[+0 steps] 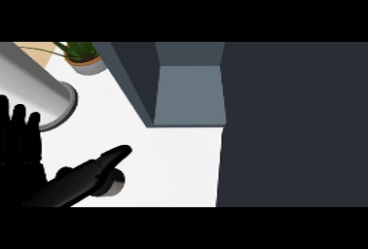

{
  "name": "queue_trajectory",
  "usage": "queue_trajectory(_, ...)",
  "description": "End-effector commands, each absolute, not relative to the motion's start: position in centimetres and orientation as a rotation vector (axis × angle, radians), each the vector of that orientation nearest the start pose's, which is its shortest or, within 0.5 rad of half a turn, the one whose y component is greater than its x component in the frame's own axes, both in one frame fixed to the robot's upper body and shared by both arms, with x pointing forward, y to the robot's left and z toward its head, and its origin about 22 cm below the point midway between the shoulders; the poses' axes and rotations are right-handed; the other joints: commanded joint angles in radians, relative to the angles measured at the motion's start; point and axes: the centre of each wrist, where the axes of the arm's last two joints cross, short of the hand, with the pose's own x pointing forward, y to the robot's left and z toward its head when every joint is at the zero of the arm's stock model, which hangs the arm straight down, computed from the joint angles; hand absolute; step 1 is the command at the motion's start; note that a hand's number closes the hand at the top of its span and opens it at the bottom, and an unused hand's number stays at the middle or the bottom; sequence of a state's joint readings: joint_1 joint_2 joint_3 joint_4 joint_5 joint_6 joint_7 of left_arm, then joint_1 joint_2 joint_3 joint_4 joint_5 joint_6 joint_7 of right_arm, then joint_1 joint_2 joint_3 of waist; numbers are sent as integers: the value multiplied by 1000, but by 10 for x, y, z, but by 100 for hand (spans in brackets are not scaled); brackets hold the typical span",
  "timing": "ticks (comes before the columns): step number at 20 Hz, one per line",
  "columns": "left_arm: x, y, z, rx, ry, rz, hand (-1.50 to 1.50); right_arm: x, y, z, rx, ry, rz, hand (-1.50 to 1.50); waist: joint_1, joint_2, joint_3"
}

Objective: Pick up the wine, place it into the cabinet and close the cabinet

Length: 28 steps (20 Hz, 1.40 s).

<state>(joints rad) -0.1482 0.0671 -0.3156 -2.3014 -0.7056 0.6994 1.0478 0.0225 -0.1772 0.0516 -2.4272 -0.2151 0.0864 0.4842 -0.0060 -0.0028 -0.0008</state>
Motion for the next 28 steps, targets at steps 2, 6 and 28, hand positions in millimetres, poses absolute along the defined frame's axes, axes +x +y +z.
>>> queue_trajectory(2,176,176,179,315,-1540,503,-150,116,-230,204,254,-1949,265,-150,-5,0,0)
queue_trajectory(6,189,185,153,336,-1500,504,-150,135,-233,211,248,-1945,286,-150,0,3,-1)
queue_trajectory(28,168,237,39,376,-1465,530,-150,129,-230,216,232,-1936,257,-150,4,0,0)
